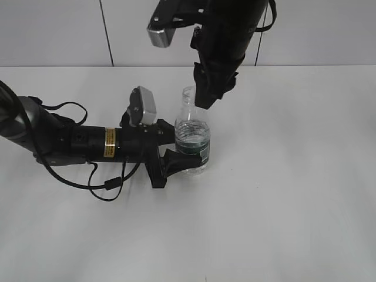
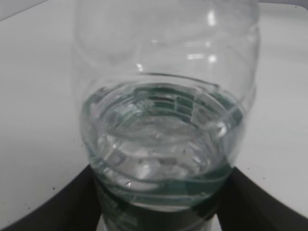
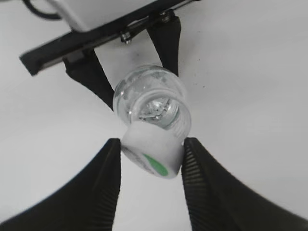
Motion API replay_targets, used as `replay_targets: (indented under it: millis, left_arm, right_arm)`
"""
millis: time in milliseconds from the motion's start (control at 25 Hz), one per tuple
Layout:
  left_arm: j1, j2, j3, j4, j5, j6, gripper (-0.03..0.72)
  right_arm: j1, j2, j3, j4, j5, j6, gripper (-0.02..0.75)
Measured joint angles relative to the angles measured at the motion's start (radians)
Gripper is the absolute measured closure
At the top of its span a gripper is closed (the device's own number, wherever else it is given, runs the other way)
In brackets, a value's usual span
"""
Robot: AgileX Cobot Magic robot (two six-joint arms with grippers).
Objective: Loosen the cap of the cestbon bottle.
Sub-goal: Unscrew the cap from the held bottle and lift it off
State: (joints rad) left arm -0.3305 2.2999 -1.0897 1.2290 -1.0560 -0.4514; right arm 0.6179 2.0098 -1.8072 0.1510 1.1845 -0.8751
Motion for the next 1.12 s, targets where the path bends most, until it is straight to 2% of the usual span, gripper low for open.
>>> replay_targets:
  millis: [120,280,800,1120]
  left_arm:
    - [0.0,0.0,0.0,-0.003,0.0,-0.005,0.272]
    - [0.001,0.0,0.0,-0.012,0.004,-0.008,0.272]
    - [0.001,0.0,0.0,-0.007,0.004,0.0,0.272]
    - [0.001,0.0,0.0,-0.007,0.004,0.0,0.272]
  right_arm:
    - [0.0,0.0,0.0,-0.024,-0.013,-0.249,0.447]
    - [0.0,0.0,0.0,-0.027,-0.036,-0.337,0.455]
    - [0.0,-0.08,0.0,-0.031,0.026,-0.35,0.465]
    - [-0.013,-0.103,0.0,-0.132,0.03,-0.223,0.466]
